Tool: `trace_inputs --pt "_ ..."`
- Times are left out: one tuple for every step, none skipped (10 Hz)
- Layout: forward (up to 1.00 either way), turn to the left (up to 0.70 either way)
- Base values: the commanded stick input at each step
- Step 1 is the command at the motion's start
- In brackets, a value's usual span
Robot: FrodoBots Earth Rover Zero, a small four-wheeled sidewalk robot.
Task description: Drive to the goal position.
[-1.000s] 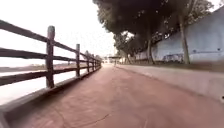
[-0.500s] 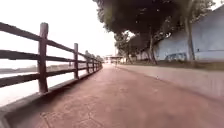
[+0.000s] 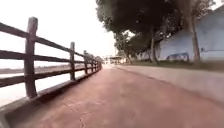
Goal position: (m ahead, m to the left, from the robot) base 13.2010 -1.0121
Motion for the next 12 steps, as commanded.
trace_inputs --pt "0.70 0.00" --pt "0.70 0.00" --pt "0.70 0.00" --pt "0.70 0.18" --pt "0.70 0.31" --pt "0.70 0.18" --pt "0.70 0.00" --pt "0.70 0.00" --pt "0.70 0.00" --pt "0.70 0.00" --pt "0.70 0.00" --pt "0.70 0.00"
